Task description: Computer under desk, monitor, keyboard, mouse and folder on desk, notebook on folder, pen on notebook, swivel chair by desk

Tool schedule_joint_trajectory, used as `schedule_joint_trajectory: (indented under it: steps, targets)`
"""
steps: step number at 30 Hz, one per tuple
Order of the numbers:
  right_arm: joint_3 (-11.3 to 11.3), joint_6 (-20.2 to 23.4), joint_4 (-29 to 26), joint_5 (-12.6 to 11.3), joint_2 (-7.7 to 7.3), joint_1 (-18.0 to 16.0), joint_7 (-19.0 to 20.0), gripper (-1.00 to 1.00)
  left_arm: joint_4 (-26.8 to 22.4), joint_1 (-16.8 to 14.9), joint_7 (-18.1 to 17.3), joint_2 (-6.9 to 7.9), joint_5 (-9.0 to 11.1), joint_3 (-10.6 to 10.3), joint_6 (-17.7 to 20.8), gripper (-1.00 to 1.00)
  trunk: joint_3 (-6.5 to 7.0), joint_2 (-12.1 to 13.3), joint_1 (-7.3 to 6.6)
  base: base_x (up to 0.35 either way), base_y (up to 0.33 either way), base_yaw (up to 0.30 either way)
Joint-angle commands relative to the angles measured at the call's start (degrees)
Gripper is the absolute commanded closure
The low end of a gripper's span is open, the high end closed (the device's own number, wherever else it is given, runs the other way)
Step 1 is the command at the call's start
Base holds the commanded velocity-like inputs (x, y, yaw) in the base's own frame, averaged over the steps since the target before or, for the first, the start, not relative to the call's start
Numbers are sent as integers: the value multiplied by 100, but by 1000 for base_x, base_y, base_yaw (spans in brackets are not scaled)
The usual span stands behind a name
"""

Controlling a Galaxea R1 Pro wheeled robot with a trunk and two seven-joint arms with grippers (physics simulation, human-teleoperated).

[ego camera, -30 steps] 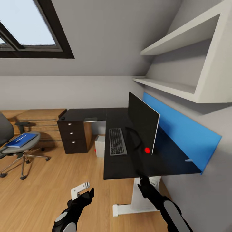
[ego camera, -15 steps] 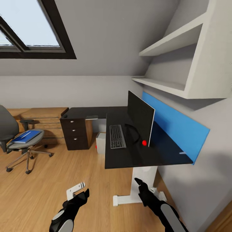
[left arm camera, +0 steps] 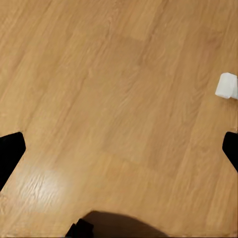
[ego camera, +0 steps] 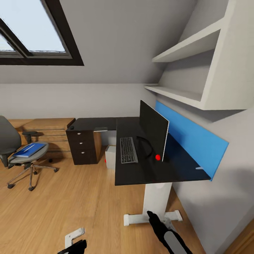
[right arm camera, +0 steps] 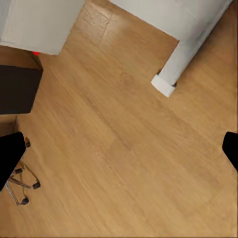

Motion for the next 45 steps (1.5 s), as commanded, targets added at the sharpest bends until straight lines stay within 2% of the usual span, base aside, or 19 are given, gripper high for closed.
schedule_joint_trajectory:
  steps: [1, 2, 4, 8, 10, 12, 14, 17, 20, 23, 25, 26, 31, 34, 37, 38, 39, 40, 45]
  targets:
    - [18, -55, 139, 224, -2, -8, -38, -100, 216, -6, 38, -19, 7, -58, 5, -100, 12, 36, -22, 0, 0, 0]
    - [19, -106, 246, 361, -3, -10, -37, -100, 306, -6, 36, -34, 3, -79, 0, -100, 29, 77, -44, 0, 0, 0]
    - [48, -438, 758, 1014, -4, -14, -35, -100, 529, -6, 34, -76, -4, -169, -30, -100, 65, 157, -88, 0, 0, 0]
    - [129, -954, 1317, 1886, -3, -16, -44, -100, 702, -6, 31, -91, 8, -320, -156, -100, 137, 317, -176, 0, 0, 0]
    - [171, -1542, 1802, 2665, 10, -17, -57, -100, 1094, -6, 6, -102, 3, -548, -475, -100, 173, 397, -220, 0, 0, 0]
    - [180, -1827, 2008, 2913, 20, -17, -61, -100, 1332, -6, -54, -104, 2, -690, -702, -100, 209, 478, -264, 0, 0, 0]
    - [172, -2350, 2304, 3177, 17, -17, -68, -100, 1690, -6, -326, -107, 1, -903, -1088, -100, 245, 558, -308, 0, 0, 0]
    - [110, -2684, 2443, 3243, -68, -17, -90, -100, 1862, -6, -707, -142, 0, -1006, -1259, -100, 299, 678, -373, 0, 0, 0]
    - [-105, -2870, 2523, 3106, -192, -17, -95, -100, 2118, -6, -992, -289, -53, -1054, -1341, -100, 353, 798, -439, 0, 0, 0]
    - [-165, -2957, 2647, 3092, -199, -17, -74, -100, 2471, -6, -1095, -450, -154, -1068, -1373, -100, 406, 919, -505, 0, 0, 0]
    - [-76, -3041, 2822, 3247, -192, -17, -64, -100, 2621, -6, -1125, -598, -236, -1072, -1384, -100, 442, 999, -549, 0, 0, 0]
    - [48, -3124, 2917, 3456, -191, -17, -64, -100, 2674, -6, -1135, -661, -344, -1072, -1393, -100, 460, 1039, -571, 0, 0, 0]
    - [196, -3243, 3005, 3764, -194, -17, -66, -100, 2721, -6, -1144, -680, -492, -1024, -1418, -100, 550, 1240, -681, 0, 0, 0]
    - [246, -3268, 3024, 3832, -183, -17, 18, -100, 2729, -6, -1146, -636, -523, -885, -1449, -100, 586, 1320, -725, 0, 0, 0]
    - [255, -3271, 3023, 3837, -182, -17, 52, -100, 2729, -6, -1146, -631, -531, -857, -1612, -100, 586, 1320, -725, 0, 0, 0]
    - [260, -3278, 3014, 3828, -118, -17, 75, -100, 2730, -6, -1149, -635, -536, -834, -2090, -100, 586, 1320, -725, 6, 56, 0]
    - [255, -3310, 3016, 3837, -15, -17, 74, -100, 2730, -6, -1152, -636, -536, -836, -2125, -100, 586, 1320, -725, 56, 187, 47]
    - [254, -3342, 3018, 3840, 23, -17, 74, -100, 2730, -6, -1153, -636, -536, -839, -2133, -100, 585, 1320, -725, 70, 222, 37]
    - [245, -3453, 3030, 3845, 82, -17, 74, -100, 2735, -6, -1155, -642, -531, -856, -2149, -100, 583, 1320, -725, 85, 206, 14]
